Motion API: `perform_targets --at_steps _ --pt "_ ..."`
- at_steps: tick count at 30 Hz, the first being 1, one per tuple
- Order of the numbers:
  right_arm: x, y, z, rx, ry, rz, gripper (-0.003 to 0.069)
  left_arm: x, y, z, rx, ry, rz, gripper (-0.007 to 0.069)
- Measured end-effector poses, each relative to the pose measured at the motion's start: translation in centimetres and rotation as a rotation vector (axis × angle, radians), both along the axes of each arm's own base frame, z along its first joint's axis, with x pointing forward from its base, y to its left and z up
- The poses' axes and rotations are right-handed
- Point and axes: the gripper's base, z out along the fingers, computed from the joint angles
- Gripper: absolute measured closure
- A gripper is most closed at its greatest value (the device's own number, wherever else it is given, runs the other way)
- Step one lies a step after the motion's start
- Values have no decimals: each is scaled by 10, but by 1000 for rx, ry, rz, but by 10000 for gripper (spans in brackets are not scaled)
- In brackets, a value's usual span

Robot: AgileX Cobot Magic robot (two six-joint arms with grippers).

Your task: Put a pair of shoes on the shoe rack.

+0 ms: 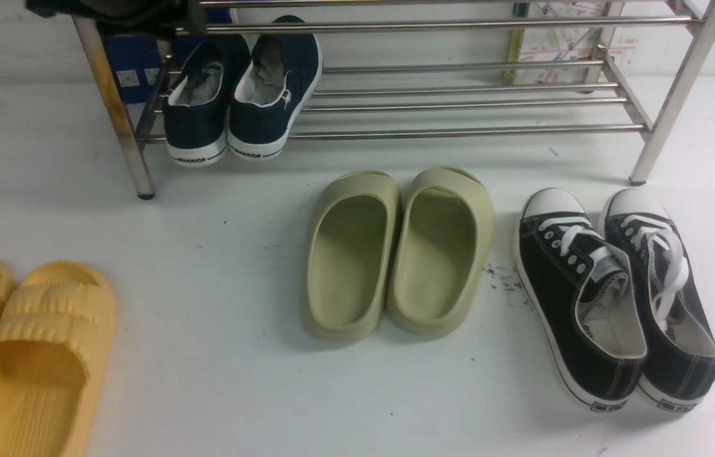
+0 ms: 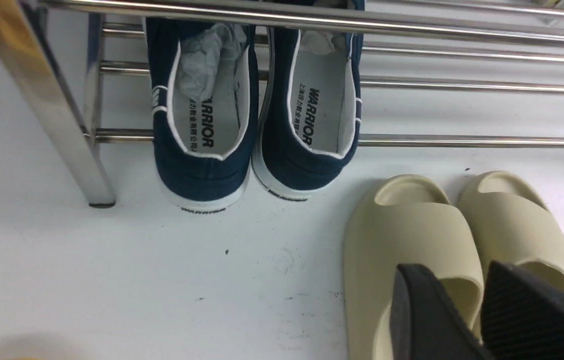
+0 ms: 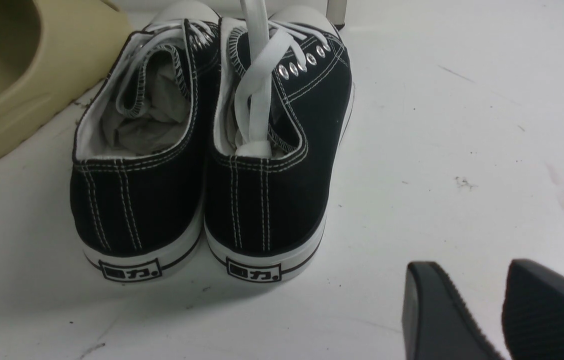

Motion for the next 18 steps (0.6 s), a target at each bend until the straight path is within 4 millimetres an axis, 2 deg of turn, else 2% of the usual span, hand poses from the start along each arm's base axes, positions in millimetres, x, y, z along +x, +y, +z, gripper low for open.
perform_targets --at_steps 1,3,4,5,7,9,10,12,14,18 --pt "0 0 0 -1 0 0 412 -29 7 8 -5 -22 0 515" --pt "0 0 0 -1 0 0 412 -60 16 9 -15 -34 7 580" --pt "0 0 0 -1 0 0 412 -64 16 9 -16 -34 8 587" --pt "0 0 0 -1 0 0 412 -88 22 4 -29 -35 18 633" --pt "0 0 0 -1 0 0 412 -127 32 -11 -47 -31 29 638" --pt "0 0 0 -1 0 0 412 -152 38 -26 -64 -28 34 638" --pt "0 0 0 -1 0 0 412 -171 42 -40 -82 -28 37 638" --pt "0 0 0 -1 0 0 412 -184 44 -50 -99 -35 39 638" --pt "0 0 0 -1 0 0 412 -210 50 -72 -135 -67 37 638" --pt "0 0 0 -1 0 0 412 -245 58 -93 -183 -157 39 638"
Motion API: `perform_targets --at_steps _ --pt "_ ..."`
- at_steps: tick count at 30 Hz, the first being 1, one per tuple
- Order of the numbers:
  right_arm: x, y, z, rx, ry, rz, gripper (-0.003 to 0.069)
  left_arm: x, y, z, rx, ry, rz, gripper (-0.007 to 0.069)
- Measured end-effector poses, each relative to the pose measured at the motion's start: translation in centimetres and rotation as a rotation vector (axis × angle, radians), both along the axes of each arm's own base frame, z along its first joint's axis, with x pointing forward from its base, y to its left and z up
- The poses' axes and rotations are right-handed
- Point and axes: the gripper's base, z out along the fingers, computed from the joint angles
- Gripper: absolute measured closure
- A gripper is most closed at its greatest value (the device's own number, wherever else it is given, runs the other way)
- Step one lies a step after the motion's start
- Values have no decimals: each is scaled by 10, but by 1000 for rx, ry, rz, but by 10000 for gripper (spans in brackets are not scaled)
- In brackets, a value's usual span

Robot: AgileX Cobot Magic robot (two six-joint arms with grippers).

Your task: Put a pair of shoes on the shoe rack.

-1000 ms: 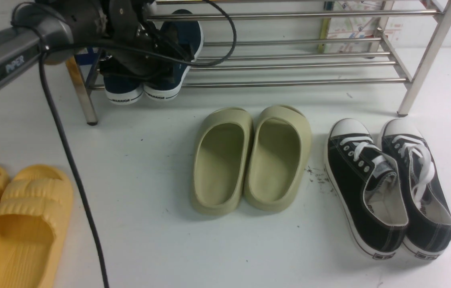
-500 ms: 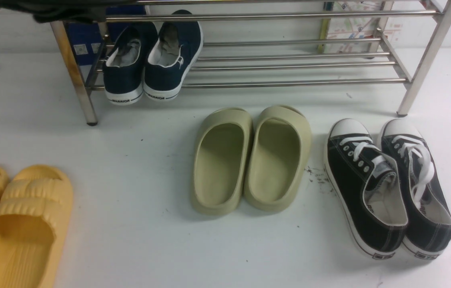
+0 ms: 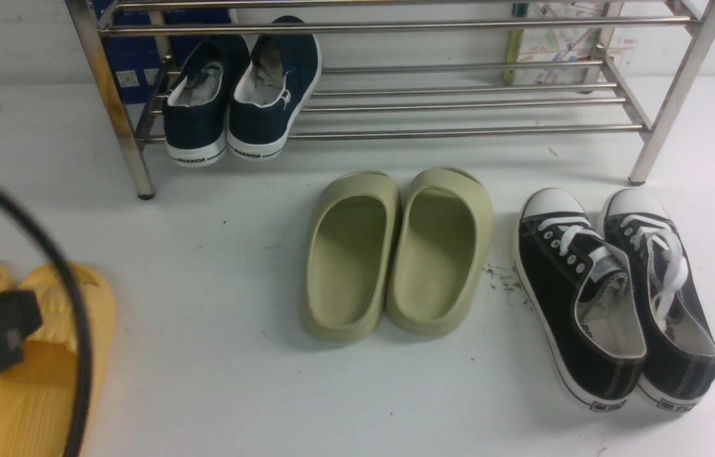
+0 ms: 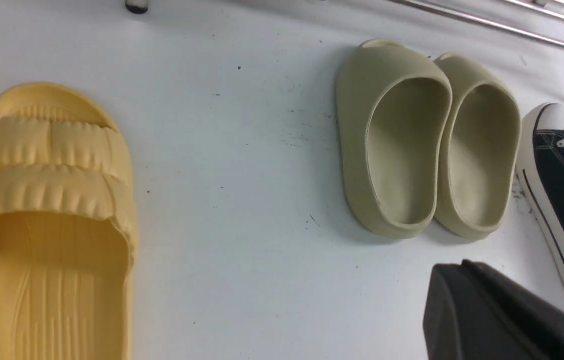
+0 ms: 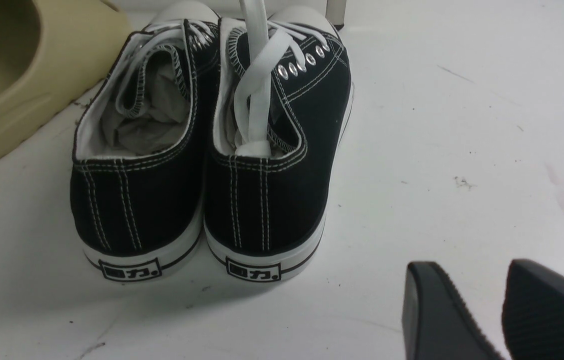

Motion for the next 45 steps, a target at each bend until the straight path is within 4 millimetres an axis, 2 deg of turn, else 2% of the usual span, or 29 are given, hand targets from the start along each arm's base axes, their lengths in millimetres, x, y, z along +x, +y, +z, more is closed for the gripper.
perform_targets --at_steps 2,3,4,5,7,12,24,29,31,32,35,38,40,41,43,45 --pt "0 0 0 0 0 0 412 -22 6 -5 -32 -76 5 638" --pt "0 0 0 0 0 0 412 -22 6 -5 -32 -76 5 638" --pt "0 0 0 0 0 0 412 -39 10 -5 -52 -139 5 638" --pt "0 0 0 0 0 0 412 -40 10 -5 -54 -144 5 638" --pt "0 0 0 0 0 0 412 -63 15 -7 -79 -208 -4 638" --pt "0 0 0 0 0 0 412 -85 19 -11 -97 -254 -15 638" --pt "0 0 0 0 0 0 412 -90 21 -12 -95 -275 -12 638" --pt "0 0 0 1 0 0 412 -79 21 -19 -87 -328 12 638" --pt "0 0 0 1 0 0 412 -66 20 -38 -61 -316 48 638" --pt "0 0 0 1 0 0 412 -65 20 -39 -60 -319 54 638" --pt "0 0 0 1 0 0 412 -49 21 -69 -2 -301 119 638" --pt "0 0 0 1 0 0 412 -34 23 -116 66 -256 175 638" --pt "0 0 0 1 0 0 412 -31 23 -130 79 -248 184 638" --pt "0 0 0 1 0 0 412 -31 24 -154 100 -207 187 638" --pt "0 0 0 1 0 0 412 -31 24 -165 111 -172 188 638" --pt "0 0 0 1 0 0 412 -32 25 -166 114 -171 190 638"
